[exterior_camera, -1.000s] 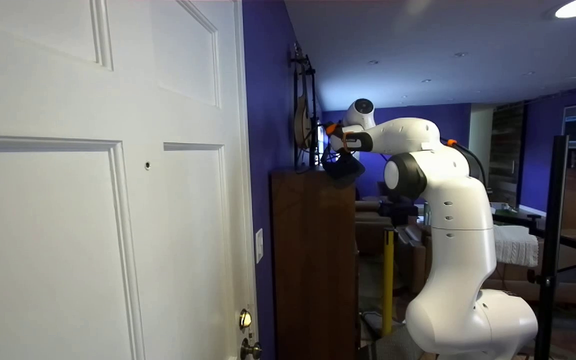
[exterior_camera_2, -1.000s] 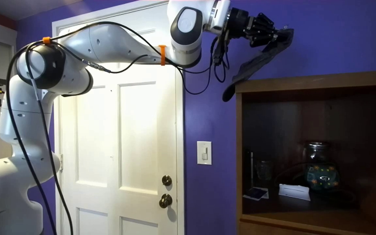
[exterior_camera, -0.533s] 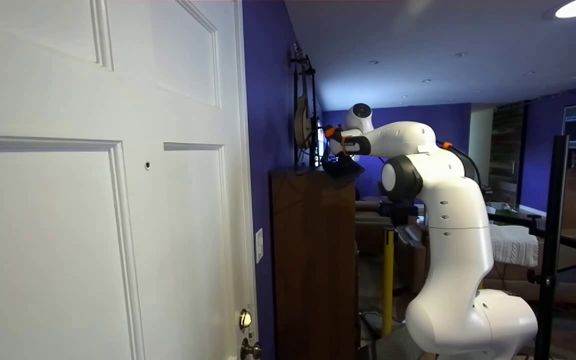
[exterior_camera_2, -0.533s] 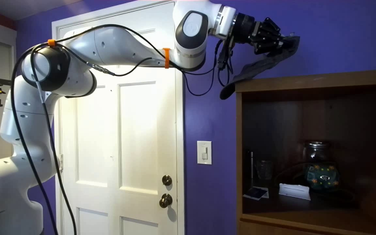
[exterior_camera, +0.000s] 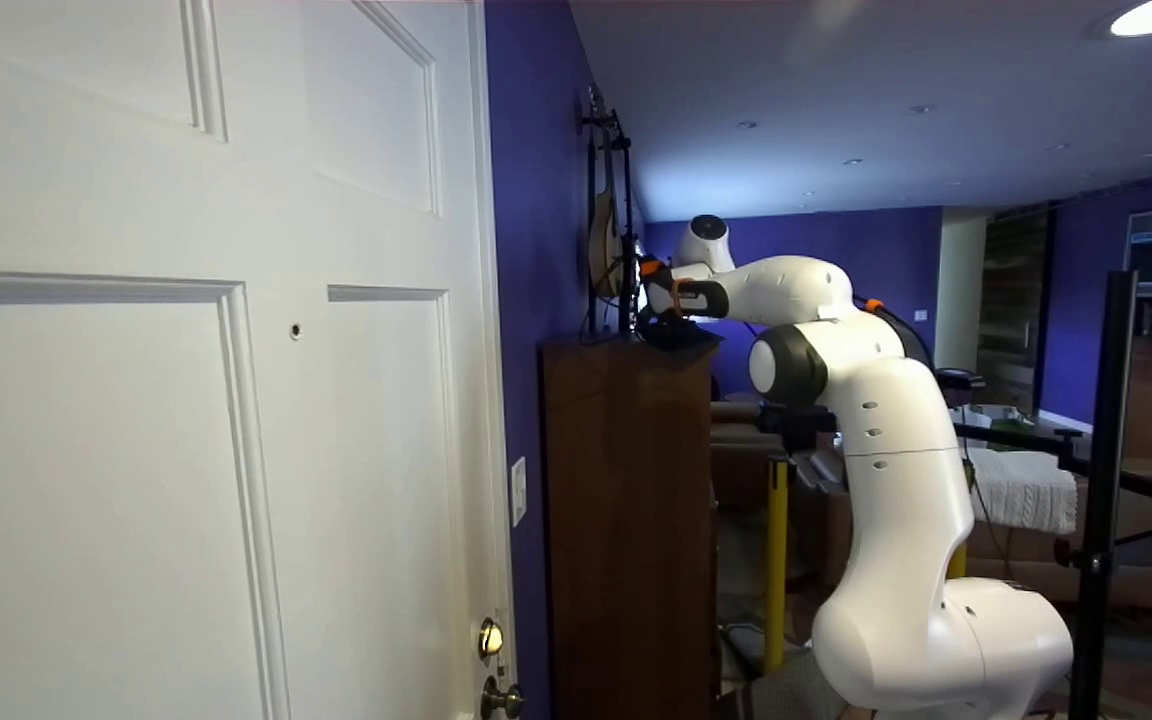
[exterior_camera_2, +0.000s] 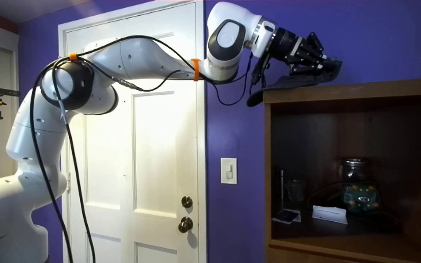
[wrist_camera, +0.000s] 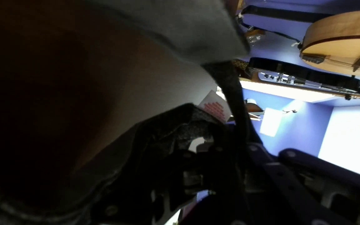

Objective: Remove the half head cap and put it on top of the cabinet

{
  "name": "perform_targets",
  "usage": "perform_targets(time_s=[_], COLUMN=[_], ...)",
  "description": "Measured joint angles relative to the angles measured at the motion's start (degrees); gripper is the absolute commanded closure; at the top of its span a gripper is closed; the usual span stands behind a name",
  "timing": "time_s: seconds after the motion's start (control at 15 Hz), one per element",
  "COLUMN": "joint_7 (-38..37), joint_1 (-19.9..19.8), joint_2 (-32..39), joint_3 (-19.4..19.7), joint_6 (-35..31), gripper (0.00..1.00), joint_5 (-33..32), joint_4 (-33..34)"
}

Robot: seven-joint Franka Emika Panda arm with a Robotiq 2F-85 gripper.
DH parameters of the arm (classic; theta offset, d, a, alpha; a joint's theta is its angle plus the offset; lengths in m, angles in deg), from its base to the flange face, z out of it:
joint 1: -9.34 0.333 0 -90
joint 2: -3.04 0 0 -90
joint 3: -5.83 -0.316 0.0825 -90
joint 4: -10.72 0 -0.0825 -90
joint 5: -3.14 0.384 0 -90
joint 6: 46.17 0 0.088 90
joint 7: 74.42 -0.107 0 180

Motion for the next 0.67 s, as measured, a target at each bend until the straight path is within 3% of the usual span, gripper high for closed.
perform_targets(time_s=[0.2, 0.33, 0.67], joint_7=[-5.2, -7.4, -10.3], joint_1=[0.1, 0.1, 0.1], joint_2=[1.2, 2.5, 5.3], joint_3=[0.0, 0.2, 0.3], joint_6=[3.2, 4.3, 5.8], gripper=[0.99, 0.67, 0.34], joint_5=[0.0, 0.0, 0.0], joint_4=[3.1, 5.0, 9.0])
